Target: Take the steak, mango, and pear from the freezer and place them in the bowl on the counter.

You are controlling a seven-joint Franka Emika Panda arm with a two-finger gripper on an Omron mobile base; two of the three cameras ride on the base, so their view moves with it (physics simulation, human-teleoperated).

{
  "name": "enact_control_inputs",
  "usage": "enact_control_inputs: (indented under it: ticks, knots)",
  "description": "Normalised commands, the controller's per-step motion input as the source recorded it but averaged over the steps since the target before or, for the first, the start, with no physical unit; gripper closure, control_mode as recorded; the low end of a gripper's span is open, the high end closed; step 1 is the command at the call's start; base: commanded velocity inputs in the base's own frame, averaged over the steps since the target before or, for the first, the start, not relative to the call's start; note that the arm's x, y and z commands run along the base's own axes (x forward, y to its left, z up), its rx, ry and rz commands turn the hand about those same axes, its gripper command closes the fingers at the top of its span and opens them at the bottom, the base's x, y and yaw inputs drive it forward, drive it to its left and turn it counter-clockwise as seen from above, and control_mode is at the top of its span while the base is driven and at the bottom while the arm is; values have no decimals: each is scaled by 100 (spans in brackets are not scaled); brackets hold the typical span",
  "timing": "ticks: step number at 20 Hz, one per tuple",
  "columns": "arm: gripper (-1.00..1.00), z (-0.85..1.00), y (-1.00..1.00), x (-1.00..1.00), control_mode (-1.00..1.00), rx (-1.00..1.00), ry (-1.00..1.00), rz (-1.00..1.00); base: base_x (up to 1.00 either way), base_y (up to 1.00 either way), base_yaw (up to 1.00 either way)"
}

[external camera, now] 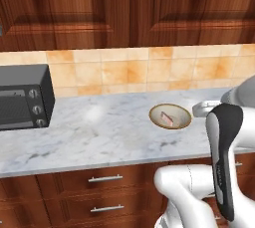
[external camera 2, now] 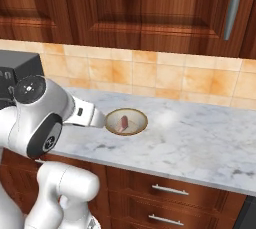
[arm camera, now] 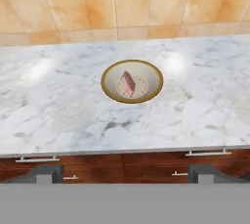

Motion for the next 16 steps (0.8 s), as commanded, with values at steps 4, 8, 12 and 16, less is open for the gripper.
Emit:
enact_control_inputs:
  ticks: [4, 8, 12, 16]
  knots:
    - [-100, 24, 8, -16, 100, 1, -14, 0, -7, 1, 0]
    - [-100, 0, 0, 0, 100, 0, 0, 0, -68, 16, 0]
    - [-100, 0, 0, 0, 100, 0, 0, 0, -100, 74, 0]
    - [-100, 0, 0, 0, 100, 0, 0, 0, -100, 99, 4]
